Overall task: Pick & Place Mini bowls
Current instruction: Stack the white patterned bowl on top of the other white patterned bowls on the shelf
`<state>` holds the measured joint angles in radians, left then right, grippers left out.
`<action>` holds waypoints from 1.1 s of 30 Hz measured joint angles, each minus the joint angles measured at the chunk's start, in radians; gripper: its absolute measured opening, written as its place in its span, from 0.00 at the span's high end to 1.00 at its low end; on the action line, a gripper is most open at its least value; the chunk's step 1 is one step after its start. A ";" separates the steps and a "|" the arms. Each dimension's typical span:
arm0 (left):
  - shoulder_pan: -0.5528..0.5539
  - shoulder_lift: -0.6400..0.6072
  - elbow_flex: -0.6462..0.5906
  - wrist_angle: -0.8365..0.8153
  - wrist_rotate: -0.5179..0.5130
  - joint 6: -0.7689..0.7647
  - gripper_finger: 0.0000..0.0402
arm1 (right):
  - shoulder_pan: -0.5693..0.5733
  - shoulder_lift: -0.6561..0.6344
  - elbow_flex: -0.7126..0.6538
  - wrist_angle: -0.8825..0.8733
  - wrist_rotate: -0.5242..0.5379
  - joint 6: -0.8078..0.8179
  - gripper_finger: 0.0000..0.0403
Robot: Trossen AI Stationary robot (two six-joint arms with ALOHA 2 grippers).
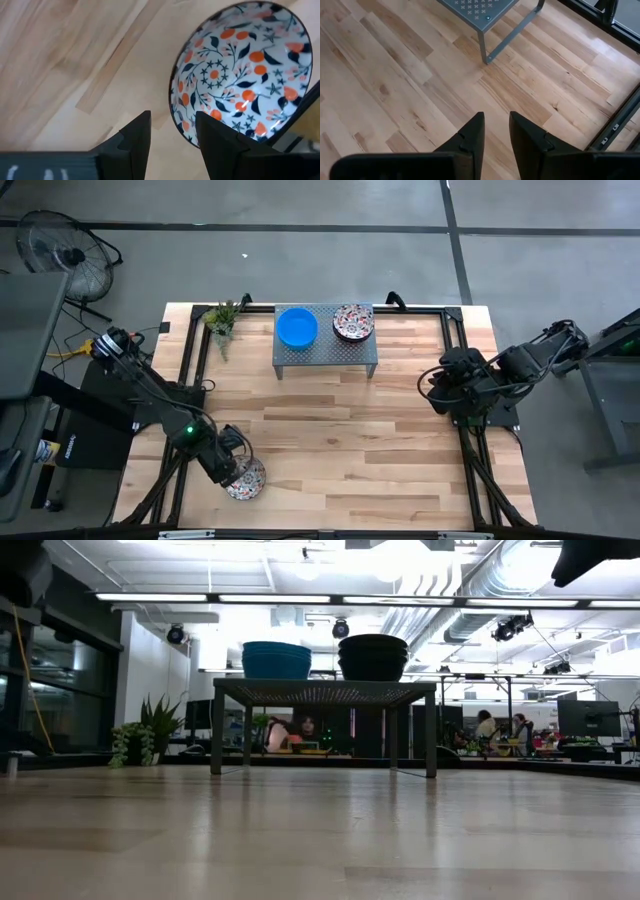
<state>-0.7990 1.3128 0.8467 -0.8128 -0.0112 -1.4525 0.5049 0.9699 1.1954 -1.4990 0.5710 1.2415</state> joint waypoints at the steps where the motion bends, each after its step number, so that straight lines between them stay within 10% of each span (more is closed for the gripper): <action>1: 0.000 0.000 0.000 0.000 -0.003 -0.021 0.62 | 0.000 0.000 0.000 0.000 0.001 0.000 0.80; 22: 0.000 0.100 -0.024 0.089 -0.009 -0.109 0.63 | 0.000 0.000 0.000 0.001 0.009 -0.002 0.80; 33: 0.001 0.100 -0.024 0.094 0.000 -0.106 0.88 | 0.000 0.000 0.000 0.003 0.003 -0.003 0.80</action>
<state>-0.7982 1.4128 0.8223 -0.7186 -0.0111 -1.5581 0.5045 0.9699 1.1954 -1.4960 0.5739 1.2388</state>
